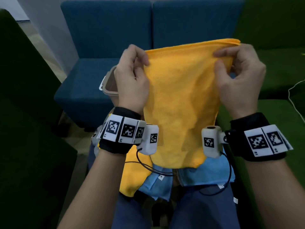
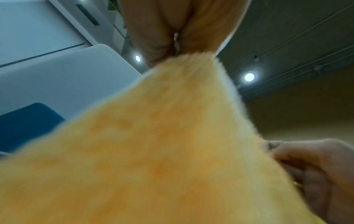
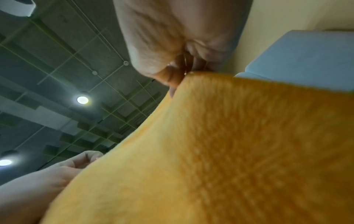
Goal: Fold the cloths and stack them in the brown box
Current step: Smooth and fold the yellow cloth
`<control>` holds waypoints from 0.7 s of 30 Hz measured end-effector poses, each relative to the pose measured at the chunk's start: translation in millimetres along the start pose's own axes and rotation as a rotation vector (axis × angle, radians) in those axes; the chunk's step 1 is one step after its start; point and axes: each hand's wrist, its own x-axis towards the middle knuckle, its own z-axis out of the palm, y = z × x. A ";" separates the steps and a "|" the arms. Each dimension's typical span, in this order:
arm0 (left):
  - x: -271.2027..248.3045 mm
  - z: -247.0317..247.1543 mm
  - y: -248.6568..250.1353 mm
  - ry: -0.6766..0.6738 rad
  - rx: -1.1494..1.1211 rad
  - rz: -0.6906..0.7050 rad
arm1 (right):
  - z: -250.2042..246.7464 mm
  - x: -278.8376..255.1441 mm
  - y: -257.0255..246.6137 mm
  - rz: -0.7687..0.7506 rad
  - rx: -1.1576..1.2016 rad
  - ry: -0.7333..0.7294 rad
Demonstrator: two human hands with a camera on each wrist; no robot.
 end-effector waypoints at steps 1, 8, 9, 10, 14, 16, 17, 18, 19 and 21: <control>-1.2 0.8 1.0 -0.019 -0.009 -0.003 | -0.4 -1.7 0.9 -0.003 -0.009 -0.030; -7.9 9.3 12.4 -0.149 -0.088 0.096 | 2.1 -9.4 14.0 -0.138 -0.152 0.028; -7.6 12.2 10.8 -0.146 -0.038 0.138 | 2.3 -9.1 13.9 -0.173 -0.164 0.059; -7.7 15.3 10.2 -0.139 0.003 0.167 | 2.6 -9.1 14.1 -0.201 -0.172 0.082; -15.5 25.3 15.4 -0.144 0.018 0.206 | -5.4 -7.4 13.7 -0.238 -0.193 0.113; -20.5 24.7 19.3 -0.164 -0.001 0.201 | -15.2 -5.2 18.1 -0.264 -0.193 0.102; -22.4 23.5 22.0 -0.181 -0.021 0.180 | -21.0 -3.9 21.2 -0.274 -0.192 0.088; -23.3 22.5 23.7 -0.198 -0.043 0.153 | -26.5 -2.3 24.5 -0.276 -0.191 0.066; -24.1 21.9 25.2 -0.214 -0.061 0.124 | -31.6 -1.0 27.1 -0.265 -0.189 0.036; -24.6 25.0 22.9 -0.234 -0.106 0.044 | -40.3 0.9 32.8 -0.210 -0.197 -0.047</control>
